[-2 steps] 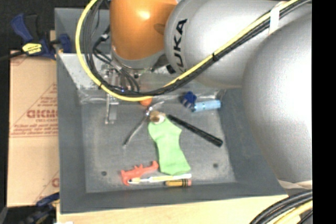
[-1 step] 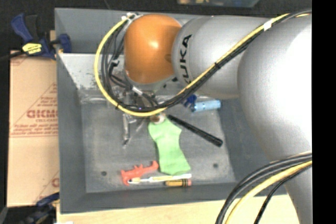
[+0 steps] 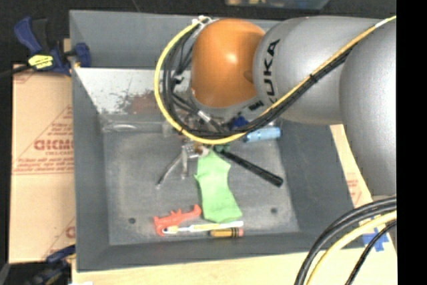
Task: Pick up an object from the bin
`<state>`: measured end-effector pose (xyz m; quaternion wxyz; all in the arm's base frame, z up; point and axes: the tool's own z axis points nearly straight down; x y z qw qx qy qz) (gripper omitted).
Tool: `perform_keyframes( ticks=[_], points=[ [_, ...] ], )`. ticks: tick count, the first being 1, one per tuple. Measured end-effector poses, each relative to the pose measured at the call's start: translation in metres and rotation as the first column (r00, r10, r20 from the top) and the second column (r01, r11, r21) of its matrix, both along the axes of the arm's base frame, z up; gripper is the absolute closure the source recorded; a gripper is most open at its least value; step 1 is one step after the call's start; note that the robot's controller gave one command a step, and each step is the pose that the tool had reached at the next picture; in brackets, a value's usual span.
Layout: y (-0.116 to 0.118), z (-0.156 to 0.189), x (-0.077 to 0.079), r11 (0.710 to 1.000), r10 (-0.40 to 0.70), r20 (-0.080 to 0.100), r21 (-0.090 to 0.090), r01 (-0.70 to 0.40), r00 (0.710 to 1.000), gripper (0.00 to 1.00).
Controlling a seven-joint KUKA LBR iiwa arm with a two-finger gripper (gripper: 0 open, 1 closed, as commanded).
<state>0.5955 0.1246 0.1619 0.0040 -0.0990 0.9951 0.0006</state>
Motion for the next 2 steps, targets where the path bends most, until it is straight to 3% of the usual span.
perform_keyframes(
  ticks=[1,2],
  points=[
    [-0.045,-0.056,0.048,0.936,0.353,-0.003,-0.004,-0.353,0.936,0.00],
    [-0.054,-0.090,0.046,0.915,0.403,0.006,-0.002,-0.403,0.915,0.00]
  ],
)
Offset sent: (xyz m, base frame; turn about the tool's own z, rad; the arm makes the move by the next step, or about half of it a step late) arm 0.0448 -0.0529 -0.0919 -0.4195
